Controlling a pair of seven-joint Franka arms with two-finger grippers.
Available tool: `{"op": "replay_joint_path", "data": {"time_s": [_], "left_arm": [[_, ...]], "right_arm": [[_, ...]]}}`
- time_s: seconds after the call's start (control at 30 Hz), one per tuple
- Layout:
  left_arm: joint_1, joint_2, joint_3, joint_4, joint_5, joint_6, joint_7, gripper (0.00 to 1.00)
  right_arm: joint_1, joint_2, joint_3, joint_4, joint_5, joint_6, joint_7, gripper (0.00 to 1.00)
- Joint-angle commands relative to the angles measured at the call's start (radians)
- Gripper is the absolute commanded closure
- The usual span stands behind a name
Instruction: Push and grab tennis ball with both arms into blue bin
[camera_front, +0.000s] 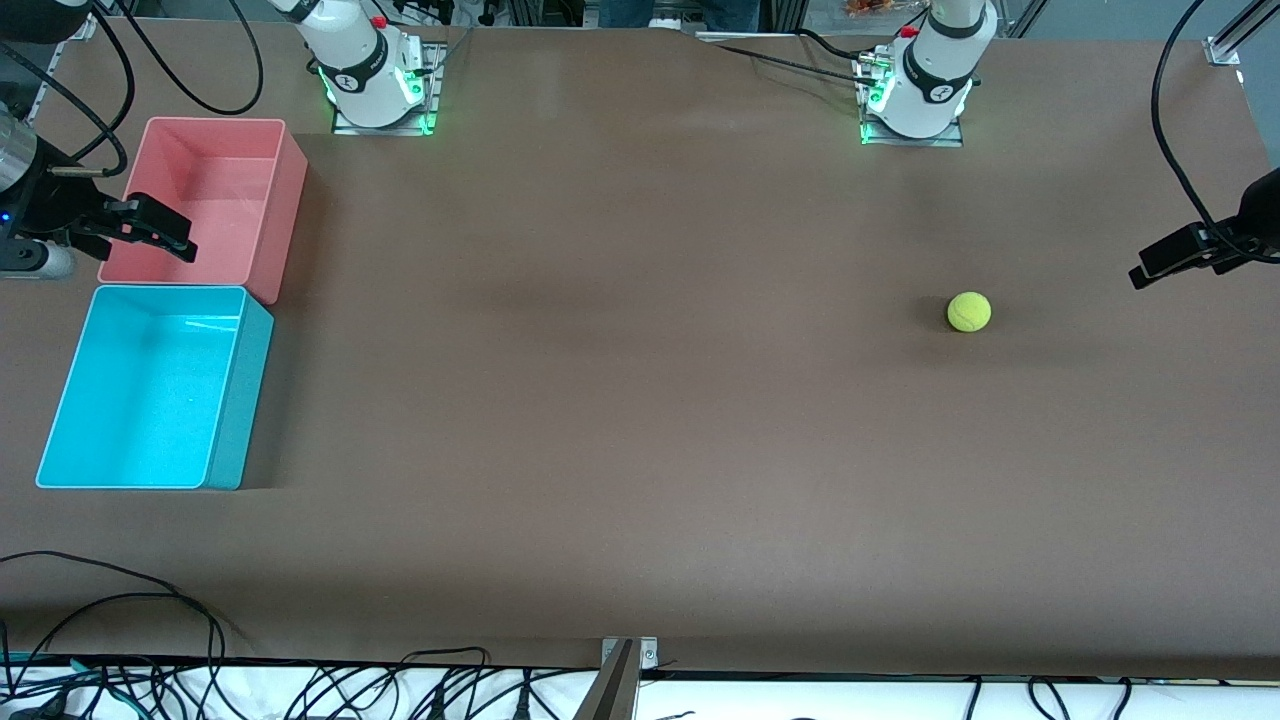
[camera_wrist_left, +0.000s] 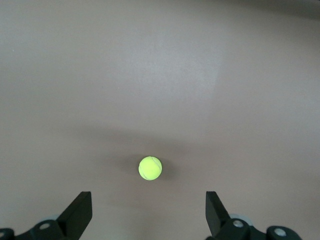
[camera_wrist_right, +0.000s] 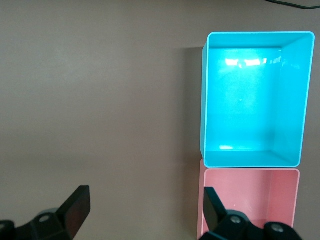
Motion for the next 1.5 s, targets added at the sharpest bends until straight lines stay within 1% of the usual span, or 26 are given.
{"op": "replay_joint_path", "data": {"time_s": [0.0,0.83,1.23,1.47], "left_arm": [[-0.005,0.011,-0.002,0.027,0.028,-0.023,0.007,0.0],[-0.005,0.011,-0.01,0.026,0.028,-0.023,0.007,0.0],[-0.005,0.011,-0.01,0.027,0.028,-0.023,0.007,0.0],[-0.005,0.011,-0.01,0.026,0.028,-0.023,0.007,0.0]], "right_arm": [[0.002,-0.008,0.007,0.003,-0.02,-0.009,0.01,0.0],[0.01,0.001,0.009,0.009,-0.017,0.003,0.022,0.0],[0.05,-0.001,0.01,0.009,-0.02,0.032,0.021,0.0],[0.093,-0.002,0.01,0.009,-0.053,0.045,0.022,0.0]]}}
